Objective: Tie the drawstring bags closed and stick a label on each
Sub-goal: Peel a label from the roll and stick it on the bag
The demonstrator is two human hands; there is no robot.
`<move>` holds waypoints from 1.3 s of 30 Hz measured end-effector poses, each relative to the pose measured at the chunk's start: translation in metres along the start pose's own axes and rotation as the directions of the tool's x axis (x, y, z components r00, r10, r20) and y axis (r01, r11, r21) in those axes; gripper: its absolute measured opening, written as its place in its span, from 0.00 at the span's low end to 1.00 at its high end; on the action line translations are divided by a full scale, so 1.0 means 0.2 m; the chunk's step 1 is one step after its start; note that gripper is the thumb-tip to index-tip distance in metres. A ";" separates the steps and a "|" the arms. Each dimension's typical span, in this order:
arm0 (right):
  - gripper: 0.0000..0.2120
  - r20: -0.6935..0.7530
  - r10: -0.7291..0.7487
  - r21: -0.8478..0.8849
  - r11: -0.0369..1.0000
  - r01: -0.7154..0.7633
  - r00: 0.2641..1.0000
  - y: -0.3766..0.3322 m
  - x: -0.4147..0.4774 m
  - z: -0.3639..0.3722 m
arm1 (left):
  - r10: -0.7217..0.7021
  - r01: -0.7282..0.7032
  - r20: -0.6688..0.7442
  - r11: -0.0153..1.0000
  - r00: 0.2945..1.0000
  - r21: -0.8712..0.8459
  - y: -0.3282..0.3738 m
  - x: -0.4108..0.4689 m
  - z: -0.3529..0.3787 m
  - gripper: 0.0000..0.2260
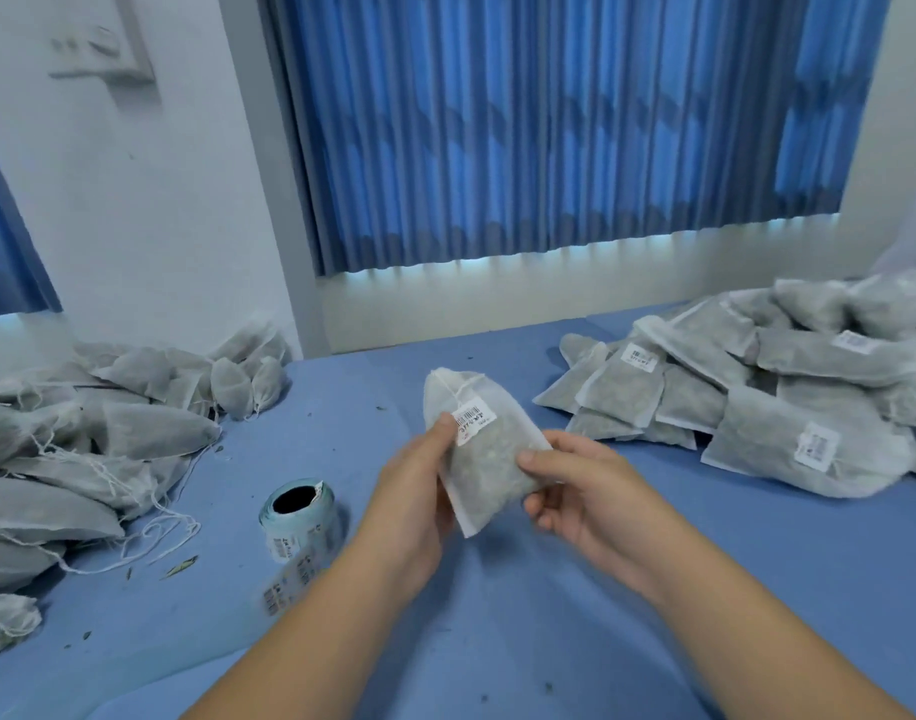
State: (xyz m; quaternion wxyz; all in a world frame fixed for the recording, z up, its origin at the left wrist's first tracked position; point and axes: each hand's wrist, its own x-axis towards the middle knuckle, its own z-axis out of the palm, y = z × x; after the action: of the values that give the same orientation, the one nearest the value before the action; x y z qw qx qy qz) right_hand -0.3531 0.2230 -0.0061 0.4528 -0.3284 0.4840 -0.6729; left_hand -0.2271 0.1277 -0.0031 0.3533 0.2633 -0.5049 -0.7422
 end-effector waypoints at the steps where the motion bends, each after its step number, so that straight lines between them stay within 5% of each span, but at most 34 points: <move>1: 0.04 -0.040 -0.010 0.051 0.999 0.012 0.999 -0.03 -0.01 -0.06 | -0.024 0.024 0.025 1.000 0.999 0.006 -0.01 0.01 0.06 0.18; 9: 0.05 -0.398 -0.083 0.279 0.938 0.206 0.914 -0.25 -0.11 -0.52 | -0.171 0.168 0.068 0.984 0.983 0.051 -0.13 0.07 0.45 0.10; 13: 0.03 -0.513 -0.199 0.433 0.780 0.452 0.835 -0.51 -0.06 -0.67 | -0.165 0.164 0.120 0.986 0.979 0.019 -0.11 0.09 0.56 0.10; 18: 0.03 -0.622 -0.178 0.337 0.818 0.466 0.762 -0.61 0.02 -0.71 | -0.123 0.130 0.151 0.991 0.981 -0.037 -0.06 0.10 0.58 0.11; 27: 0.03 -0.492 0.029 0.163 0.985 0.059 0.870 -0.27 0.13 -0.40 | -0.094 0.094 0.026 0.995 0.995 -0.033 0.02 0.07 0.31 0.08; 33: 0.04 -0.327 0.064 0.127 0.992 -0.023 0.943 -0.12 0.21 -0.01 | -0.036 0.036 -0.043 0.999 0.998 0.015 0.17 -0.02 0.02 0.06; 39: 0.04 -0.160 0.028 0.038 0.999 -0.022 0.987 0.09 0.28 0.46 | 0.089 -0.016 -0.208 0.944 0.974 0.330 0.32 -0.18 -0.40 0.05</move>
State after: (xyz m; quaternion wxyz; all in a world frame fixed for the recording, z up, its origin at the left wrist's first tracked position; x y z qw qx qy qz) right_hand -0.2881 0.1360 0.0054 0.4266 -0.2589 0.5108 -0.7001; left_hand -0.1296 0.0959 0.0297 0.3784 0.3851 -0.5851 -0.6051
